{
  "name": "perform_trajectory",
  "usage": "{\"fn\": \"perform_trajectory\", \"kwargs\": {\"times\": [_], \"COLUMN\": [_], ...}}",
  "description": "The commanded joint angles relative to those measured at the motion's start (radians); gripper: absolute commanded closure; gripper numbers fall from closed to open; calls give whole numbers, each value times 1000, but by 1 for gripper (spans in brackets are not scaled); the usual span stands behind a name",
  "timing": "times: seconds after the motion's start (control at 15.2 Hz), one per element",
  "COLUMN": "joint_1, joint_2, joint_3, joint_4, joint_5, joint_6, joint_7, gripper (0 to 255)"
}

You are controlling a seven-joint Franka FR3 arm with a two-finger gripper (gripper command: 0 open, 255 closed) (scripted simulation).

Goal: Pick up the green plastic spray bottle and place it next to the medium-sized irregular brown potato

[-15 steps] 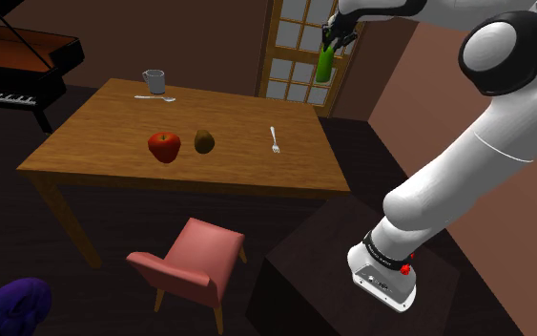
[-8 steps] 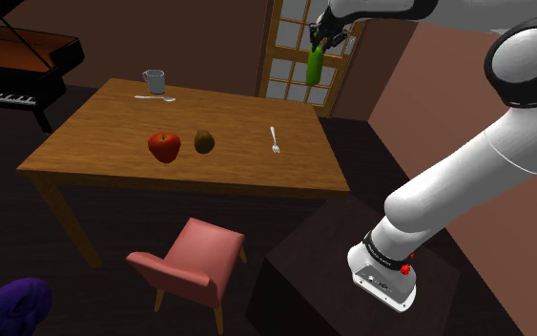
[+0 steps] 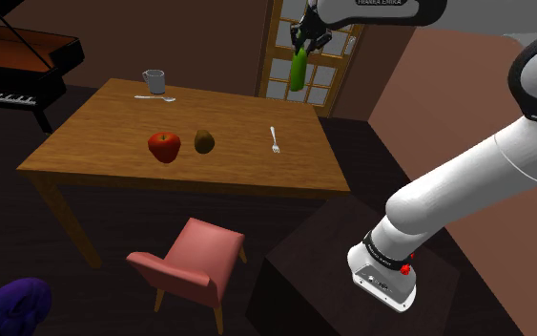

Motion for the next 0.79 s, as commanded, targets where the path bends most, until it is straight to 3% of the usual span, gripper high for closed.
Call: {"fn": "perform_trajectory", "kwargs": {"times": [0.0, 0.73], "joint_1": [14, 90], "joint_2": [-11, -3], "joint_3": [34, 235], "joint_4": [-9, 40], "joint_5": [-10, -54], "joint_6": [-15, -138], "joint_7": [52, 321], "gripper": [255, 255]}}
